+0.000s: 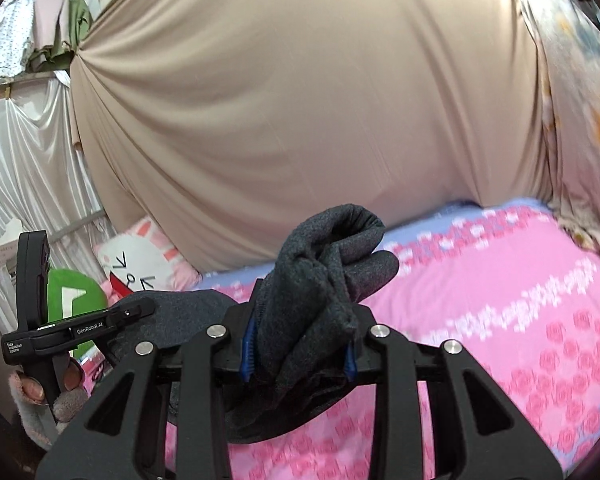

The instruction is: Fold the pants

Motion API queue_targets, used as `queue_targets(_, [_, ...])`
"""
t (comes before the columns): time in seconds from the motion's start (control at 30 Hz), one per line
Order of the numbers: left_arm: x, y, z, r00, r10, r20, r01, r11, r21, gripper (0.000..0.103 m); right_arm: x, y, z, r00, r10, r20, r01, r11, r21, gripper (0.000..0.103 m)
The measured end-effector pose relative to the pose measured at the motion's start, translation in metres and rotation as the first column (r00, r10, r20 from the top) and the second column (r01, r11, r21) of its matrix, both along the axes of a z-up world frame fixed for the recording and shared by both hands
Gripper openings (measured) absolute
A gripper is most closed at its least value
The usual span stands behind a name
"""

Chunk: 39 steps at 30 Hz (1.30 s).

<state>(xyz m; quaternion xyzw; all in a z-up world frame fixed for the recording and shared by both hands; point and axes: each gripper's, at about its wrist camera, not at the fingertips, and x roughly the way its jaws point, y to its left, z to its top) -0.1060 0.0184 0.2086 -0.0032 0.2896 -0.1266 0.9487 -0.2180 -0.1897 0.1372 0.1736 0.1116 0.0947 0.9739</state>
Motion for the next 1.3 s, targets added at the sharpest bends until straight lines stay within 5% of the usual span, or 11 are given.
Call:
queue_targets(0.47, [0.040,0.005,0.060,0.988,0.043,0.151,-0.050,0.998,0.043,0.012,0.048,0.002,0.059,0.987,-0.006,0.159,0.007,1.000,-0.005,0.030])
queue_targets(0.6, [0.049,0.006,0.079,0.964,0.092,0.250,-0.114,0.991,0.074,0.003,0.073,0.003,0.070,0.986,0.012,0.164,-0.009,1.000,-0.016,0.024])
queue_targets(0.73, [0.080,0.037,0.073,0.988,0.096,0.119,-0.095,0.995,-0.015,0.003,0.100,-0.014,0.052,0.998,-0.016,0.055,0.014,0.999,0.032,0.021])
queue_targets(0.83, [0.081,0.070,0.019,0.993,0.110,-0.038,-0.110,0.994,-0.011,0.011,0.076,-0.036,0.019,0.995,-0.089,-0.043,0.089,0.996,0.003,0.026])
queue_targets(0.87, [0.077,0.078,-0.004,0.990,0.104,-0.099,-0.105,0.995,0.001,0.019,0.064,-0.043,0.005,0.988,-0.130,-0.077,0.129,0.991,-0.024,0.037])
queue_targets(0.93, [0.070,0.087,-0.061,0.969,0.074,-0.236,-0.082,0.996,-0.025,0.051,0.044,-0.058,-0.021,0.963,-0.219,-0.158,0.215,0.976,-0.043,0.063])
queue_targets(0.97, [0.067,0.088,-0.086,0.955,0.058,-0.292,-0.071,0.997,-0.033,0.051,0.038,-0.066,-0.035,0.944,-0.249,-0.216,0.244,0.968,-0.050,0.071])
queue_targets(1.07, [0.073,0.075,-0.155,0.883,0.011,-0.470,-0.047,0.997,-0.065,0.051,0.049,-0.079,-0.057,0.920,-0.220,-0.324,0.224,0.974,-0.025,0.071])
queue_targets(1.13, [0.081,0.061,-0.169,0.861,-0.034,-0.507,-0.037,0.991,-0.130,0.051,0.063,-0.075,-0.061,0.923,-0.176,-0.342,0.182,0.983,-0.015,0.071])
queue_targets(1.23, [0.097,0.029,-0.160,0.869,-0.115,-0.481,0.032,0.984,-0.178,0.052,0.075,-0.064,-0.066,0.929,-0.153,-0.337,0.154,0.988,-0.025,0.071])
queue_targets(1.3, [0.116,0.005,-0.153,0.857,-0.185,-0.480,0.084,0.971,-0.223,0.071,0.079,-0.064,-0.068,0.933,-0.131,-0.336,0.141,0.990,0.004,0.071])
